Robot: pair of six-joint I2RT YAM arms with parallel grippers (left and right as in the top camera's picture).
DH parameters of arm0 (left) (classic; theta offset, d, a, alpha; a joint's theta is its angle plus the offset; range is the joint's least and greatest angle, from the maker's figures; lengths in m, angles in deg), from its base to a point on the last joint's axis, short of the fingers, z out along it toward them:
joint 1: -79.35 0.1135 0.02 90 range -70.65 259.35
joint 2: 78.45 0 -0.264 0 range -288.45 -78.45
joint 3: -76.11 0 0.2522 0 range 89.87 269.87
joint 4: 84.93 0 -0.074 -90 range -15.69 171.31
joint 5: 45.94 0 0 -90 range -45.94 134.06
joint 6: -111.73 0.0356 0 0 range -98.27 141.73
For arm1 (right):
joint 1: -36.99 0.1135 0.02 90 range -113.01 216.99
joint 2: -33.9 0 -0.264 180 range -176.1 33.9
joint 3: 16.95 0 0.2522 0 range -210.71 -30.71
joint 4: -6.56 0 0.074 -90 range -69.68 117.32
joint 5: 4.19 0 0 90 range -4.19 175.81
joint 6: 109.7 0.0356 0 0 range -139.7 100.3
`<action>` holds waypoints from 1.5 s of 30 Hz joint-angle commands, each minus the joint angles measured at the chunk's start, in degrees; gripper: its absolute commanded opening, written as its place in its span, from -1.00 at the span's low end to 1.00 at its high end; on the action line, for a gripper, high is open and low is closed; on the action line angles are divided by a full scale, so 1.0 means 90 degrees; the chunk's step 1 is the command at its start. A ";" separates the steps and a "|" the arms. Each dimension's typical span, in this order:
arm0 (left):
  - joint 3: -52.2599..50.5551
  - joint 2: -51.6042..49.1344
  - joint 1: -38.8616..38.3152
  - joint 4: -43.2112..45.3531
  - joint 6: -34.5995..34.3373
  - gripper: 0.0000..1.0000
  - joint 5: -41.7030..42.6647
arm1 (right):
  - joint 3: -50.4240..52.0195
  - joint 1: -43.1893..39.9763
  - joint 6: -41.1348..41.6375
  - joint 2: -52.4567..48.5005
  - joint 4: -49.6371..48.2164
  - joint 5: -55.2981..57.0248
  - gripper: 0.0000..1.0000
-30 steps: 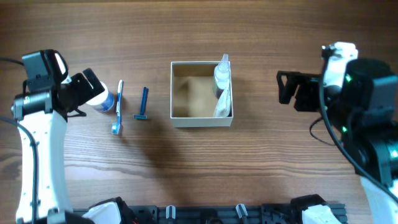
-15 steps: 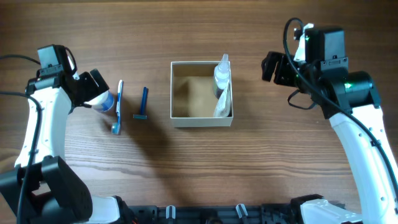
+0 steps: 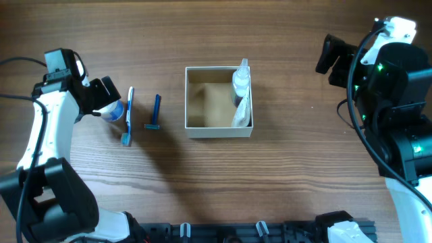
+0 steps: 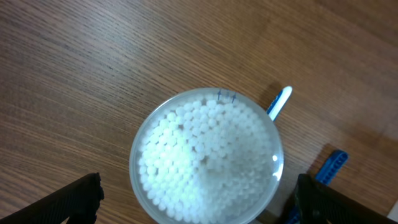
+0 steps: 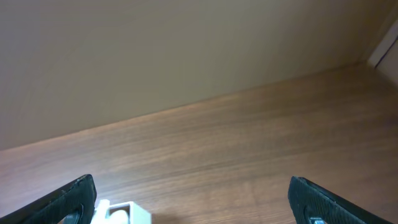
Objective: Pack container
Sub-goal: 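Retract the right arm and move the left gripper over the cotton-swab tub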
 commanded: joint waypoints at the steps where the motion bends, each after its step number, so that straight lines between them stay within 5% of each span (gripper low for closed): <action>1: 0.0087 -0.0075 0.0019 0.0061 0.0386 0.99 0.0075 | -0.0032 -0.0005 -0.0782 0.0117 -0.0335 0.0155 0.99; 16: 0.0087 -0.0522 0.0019 0.0274 0.0503 0.99 0.0034 | -0.0032 -0.0005 -0.1248 0.2730 -0.1540 0.0151 1.00; 45: 0.0090 -0.0585 0.0019 0.0682 0.0498 0.99 -0.0211 | -0.0024 -0.0005 -0.1253 0.2759 -0.1146 0.0153 1.00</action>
